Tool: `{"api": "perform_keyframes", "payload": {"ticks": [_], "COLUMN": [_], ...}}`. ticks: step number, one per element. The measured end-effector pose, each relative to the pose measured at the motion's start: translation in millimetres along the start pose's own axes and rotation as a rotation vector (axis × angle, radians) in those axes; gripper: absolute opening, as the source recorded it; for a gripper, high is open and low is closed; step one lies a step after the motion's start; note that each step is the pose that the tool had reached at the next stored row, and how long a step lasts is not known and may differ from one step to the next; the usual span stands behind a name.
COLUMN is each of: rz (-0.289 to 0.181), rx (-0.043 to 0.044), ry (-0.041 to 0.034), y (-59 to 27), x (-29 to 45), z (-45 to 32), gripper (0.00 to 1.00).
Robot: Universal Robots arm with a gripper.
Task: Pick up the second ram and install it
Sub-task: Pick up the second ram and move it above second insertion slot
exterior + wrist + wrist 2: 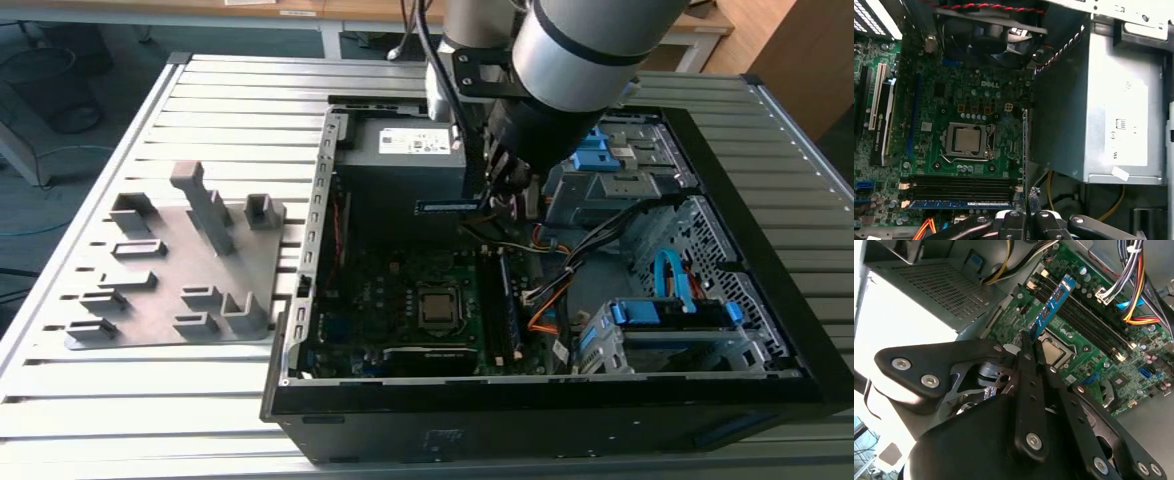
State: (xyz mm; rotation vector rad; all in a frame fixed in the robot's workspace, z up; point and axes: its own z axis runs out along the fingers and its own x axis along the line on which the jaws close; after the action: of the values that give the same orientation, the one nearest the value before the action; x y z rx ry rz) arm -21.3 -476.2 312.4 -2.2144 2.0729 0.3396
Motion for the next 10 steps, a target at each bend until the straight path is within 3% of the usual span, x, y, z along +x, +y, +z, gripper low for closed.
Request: {"api": "perform_keyframes", "payload": {"ticks": [1, 2, 6, 7, 8, 10], "rz": [0.001, 0.002, 0.014, 0.021, 0.03, 0.049], "rx": [-0.0005, -0.0012, -0.0032, -0.0016, 0.0014, 0.006], "ry": [0.0076, 0.0198, 0.0803, 0.0914, 0.0958, 0.0947], "y": [0.0, 0.0, 0.2, 0.2, 0.1, -0.1], "x": [0.4, 0.9, 1.5, 1.5, 1.6, 2.1], "z": [0.1, 0.0, 0.3, 0.5, 0.9, 2.3], "gripper": [0.14, 0.14, 0.14, 0.14, 0.14, 0.14]}}
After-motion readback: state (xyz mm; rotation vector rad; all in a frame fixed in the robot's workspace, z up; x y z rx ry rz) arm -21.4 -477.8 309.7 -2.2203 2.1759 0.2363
